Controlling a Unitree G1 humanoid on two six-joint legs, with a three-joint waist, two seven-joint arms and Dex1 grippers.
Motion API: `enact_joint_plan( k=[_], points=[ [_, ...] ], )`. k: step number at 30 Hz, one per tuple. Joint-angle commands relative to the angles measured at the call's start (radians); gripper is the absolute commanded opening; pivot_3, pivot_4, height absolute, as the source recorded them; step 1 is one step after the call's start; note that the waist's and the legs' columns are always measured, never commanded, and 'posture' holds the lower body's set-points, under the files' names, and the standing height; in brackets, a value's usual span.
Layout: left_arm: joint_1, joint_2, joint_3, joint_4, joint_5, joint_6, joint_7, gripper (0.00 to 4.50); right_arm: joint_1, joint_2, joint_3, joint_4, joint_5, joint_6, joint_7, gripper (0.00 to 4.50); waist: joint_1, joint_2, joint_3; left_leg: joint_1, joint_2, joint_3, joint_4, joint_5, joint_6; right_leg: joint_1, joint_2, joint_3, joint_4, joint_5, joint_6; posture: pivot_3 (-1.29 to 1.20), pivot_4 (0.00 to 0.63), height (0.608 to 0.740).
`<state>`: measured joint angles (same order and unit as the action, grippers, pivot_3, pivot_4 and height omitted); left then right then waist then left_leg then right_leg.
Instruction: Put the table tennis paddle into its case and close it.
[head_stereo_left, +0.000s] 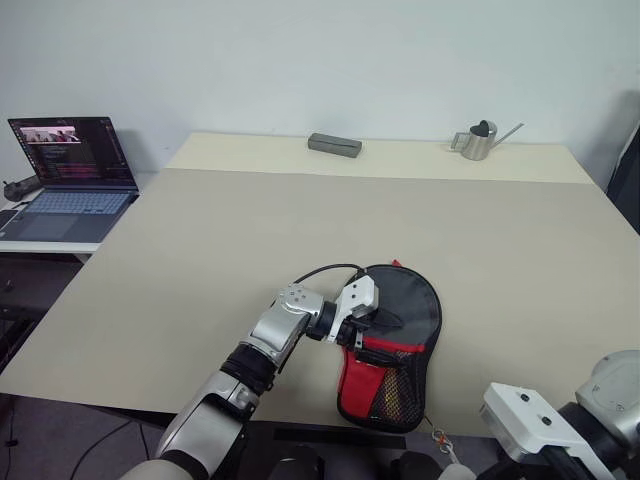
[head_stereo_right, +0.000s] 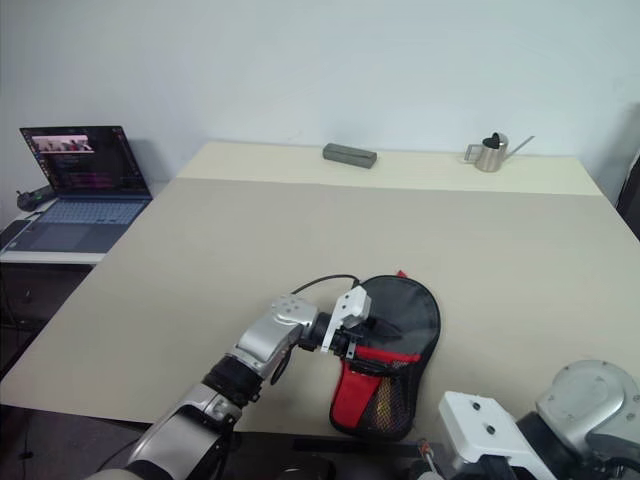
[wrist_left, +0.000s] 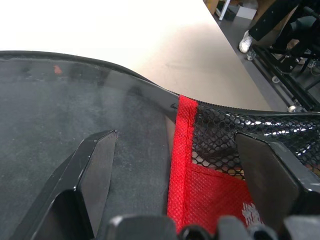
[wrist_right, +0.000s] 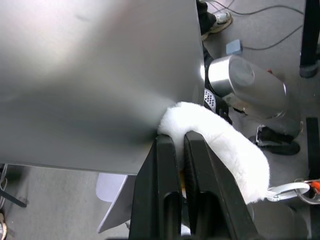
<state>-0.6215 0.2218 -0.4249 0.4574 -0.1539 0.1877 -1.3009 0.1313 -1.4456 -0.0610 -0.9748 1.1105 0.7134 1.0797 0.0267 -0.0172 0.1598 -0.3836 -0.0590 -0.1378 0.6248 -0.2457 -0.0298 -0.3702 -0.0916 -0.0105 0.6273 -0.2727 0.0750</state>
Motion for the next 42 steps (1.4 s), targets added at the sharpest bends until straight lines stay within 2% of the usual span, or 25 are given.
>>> enact_joint_plan(
  k=[1,6,9,12,19,24,29,33,42],
  points=[
    [0.053,0.022,-0.043,0.139,0.087,0.047,0.052,4.12,-0.022,0.032,0.096,-0.072,0.026,-0.04,-0.027,0.01,0.0,-0.001,0.0,0.0,0.0,0.0,0.0,0.0,0.0,0.0,0.0,0.0,0.0,0.0,0.0,0.0,0.15,0.74],
    [0.051,0.015,-0.041,0.142,0.085,0.047,0.057,4.12,-0.069,0.056,0.114,-0.072,0.07,0.019,-0.074,0.01,0.0,0.0,-0.001,0.0,0.0,0.0,0.001,0.0,0.0,0.0,0.0,0.0,0.0,0.0,0.0,0.0,0.15,0.74],
    [0.05,0.014,-0.04,0.143,0.084,0.047,0.057,4.12,-0.103,0.077,0.125,-0.071,0.073,0.041,-0.082,0.72,0.0,0.0,-0.001,0.0,0.0,0.0,0.001,0.0,0.0,0.001,0.0,0.0,0.0,0.0,0.0,0.0,0.15,0.74],
    [0.05,0.014,-0.04,0.144,0.085,0.046,0.058,4.12,-0.11,0.083,0.121,-0.072,0.043,0.031,-0.073,1.62,0.0,0.0,-0.001,0.0,0.0,0.0,0.002,0.0,0.0,0.001,0.0,0.0,0.0,0.0,0.0,0.0,0.15,0.74],
    [0.052,0.013,-0.042,0.138,0.084,0.048,0.058,4.12,-0.094,0.089,0.098,-0.072,0.025,-0.045,-0.058,1.62,0.0,0.0,-0.002,0.001,0.0,0.0,0.002,0.0,0.0,0.001,0.0,0.0,0.0,0.0,0.0,0.0,0.15,0.74],
    [0.05,0.01,-0.044,0.138,0.084,0.048,0.054,4.12,-0.098,0.139,0.059,-0.05,-0.002,-0.069,-0.037,1.62,0.0,0.0,-0.003,0.001,0.0,0.0,0.002,0.0,0.0,0.001,0.0,0.0,0.0,0.001,0.001,0.0,0.15,0.74],
    [0.043,0.005,-0.042,0.145,0.083,0.045,0.054,4.12,-0.115,0.171,-0.019,0.132,-0.072,-0.087,0.032,1.62,0.0,0.0,-0.003,0.001,0.0,0.0,0.002,0.0,0.0,0.002,0.0,0.0,0.0,0.001,0.001,0.0,0.15,0.74],
    [0.043,0.005,-0.033,0.129,0.071,0.047,0.052,4.12,-0.213,0.247,0.009,0.313,-0.181,-0.1,0.011,1.62,-0.001,-0.001,-0.003,0.001,0.0,0.001,0.003,0.0,0.0,0.002,0.0,0.0,0.0,0.001,0.002,0.0,0.15,0.74],
    [0.076,0.041,0.008,-0.035,0.034,0.076,0.046,4.12,-0.313,0.436,0.032,0.535,-0.378,-0.176,-0.012,1.62,-0.004,0.002,-0.002,-0.002,0.0,0.0,0.002,0.0,0.001,0.002,0.001,0.002,0.001,0.001,0.001,0.0,0.15,0.74]
  ],
)
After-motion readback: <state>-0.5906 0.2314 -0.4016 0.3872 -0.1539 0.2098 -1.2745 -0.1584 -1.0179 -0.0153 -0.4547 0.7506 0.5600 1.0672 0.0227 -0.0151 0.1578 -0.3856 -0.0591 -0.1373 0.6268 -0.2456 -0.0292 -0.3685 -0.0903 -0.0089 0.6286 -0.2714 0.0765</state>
